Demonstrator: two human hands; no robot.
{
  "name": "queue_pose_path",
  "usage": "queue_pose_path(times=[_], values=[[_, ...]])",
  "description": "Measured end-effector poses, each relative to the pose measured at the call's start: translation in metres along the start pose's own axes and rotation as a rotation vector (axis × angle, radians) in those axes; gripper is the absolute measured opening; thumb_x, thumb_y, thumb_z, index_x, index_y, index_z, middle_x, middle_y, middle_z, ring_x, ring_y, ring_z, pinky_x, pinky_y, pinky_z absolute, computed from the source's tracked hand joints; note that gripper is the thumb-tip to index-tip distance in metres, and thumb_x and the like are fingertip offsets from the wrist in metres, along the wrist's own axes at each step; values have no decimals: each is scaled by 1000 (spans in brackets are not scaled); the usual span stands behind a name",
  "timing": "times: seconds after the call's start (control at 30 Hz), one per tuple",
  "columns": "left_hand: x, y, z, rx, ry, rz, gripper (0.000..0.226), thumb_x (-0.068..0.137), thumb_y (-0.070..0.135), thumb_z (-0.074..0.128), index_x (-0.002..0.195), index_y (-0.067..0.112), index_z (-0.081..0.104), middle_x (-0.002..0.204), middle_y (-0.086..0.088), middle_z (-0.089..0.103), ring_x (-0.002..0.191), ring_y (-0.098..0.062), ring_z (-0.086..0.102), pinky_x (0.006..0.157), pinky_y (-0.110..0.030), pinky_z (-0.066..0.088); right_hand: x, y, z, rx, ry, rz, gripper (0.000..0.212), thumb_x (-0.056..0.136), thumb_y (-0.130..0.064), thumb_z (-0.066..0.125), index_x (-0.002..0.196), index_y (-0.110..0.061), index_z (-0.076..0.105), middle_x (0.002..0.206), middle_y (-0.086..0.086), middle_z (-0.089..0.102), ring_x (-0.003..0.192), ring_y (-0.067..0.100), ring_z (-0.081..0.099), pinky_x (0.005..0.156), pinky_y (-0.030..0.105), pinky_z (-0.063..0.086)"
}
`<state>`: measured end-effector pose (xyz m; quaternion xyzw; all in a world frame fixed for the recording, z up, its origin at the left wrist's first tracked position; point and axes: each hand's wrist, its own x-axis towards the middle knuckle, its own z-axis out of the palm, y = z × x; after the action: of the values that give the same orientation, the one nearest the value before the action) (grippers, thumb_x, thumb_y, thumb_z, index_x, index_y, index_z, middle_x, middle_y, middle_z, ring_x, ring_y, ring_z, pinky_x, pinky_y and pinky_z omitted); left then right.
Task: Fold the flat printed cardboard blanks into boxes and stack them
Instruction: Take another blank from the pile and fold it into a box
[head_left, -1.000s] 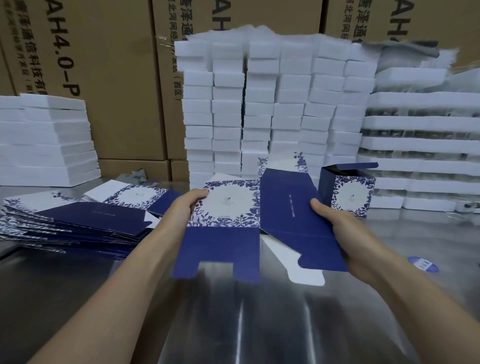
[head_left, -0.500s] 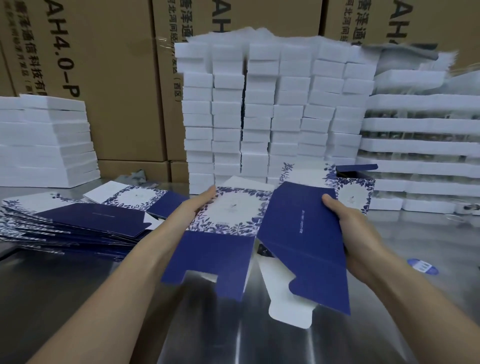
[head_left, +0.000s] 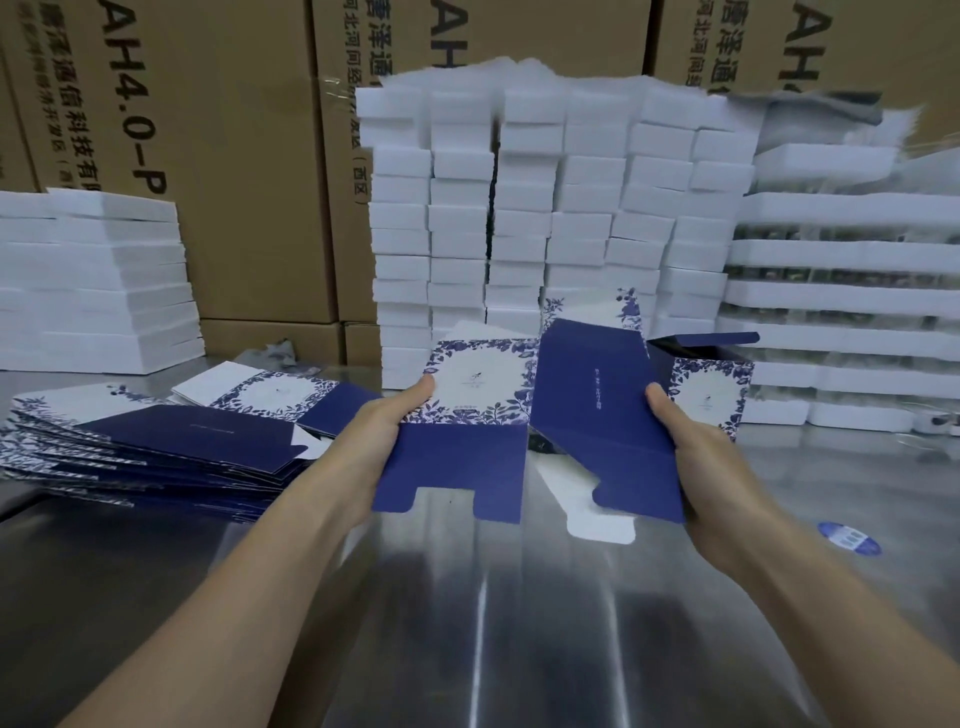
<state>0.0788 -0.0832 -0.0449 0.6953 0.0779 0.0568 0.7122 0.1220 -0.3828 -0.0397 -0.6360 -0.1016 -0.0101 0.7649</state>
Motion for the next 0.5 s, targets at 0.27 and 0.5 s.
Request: queue_pose_path(times=[0.27, 0.5], values=[[10, 16, 6, -167, 110, -16, 38, 101, 45, 65, 115, 12, 78, 86, -5, 81, 61, -8, 76, 51, -18, 57, -3, -4, -1, 18, -215, 40, 28, 92, -43, 70, 100, -22, 86, 111, 11, 81, 82, 26, 81, 59, 34, 63], [-1, 4, -10, -228, 139, 99, 54, 114, 32, 42, 160, 4, 36, 166, -14, 39, 153, -22, 38, 110, -26, 38, -10, -3, -2, -58, -191, 115, 73, 80, -60, 82, 121, 0, 72, 106, 18, 55, 95, 37, 45, 86, 46, 33]])
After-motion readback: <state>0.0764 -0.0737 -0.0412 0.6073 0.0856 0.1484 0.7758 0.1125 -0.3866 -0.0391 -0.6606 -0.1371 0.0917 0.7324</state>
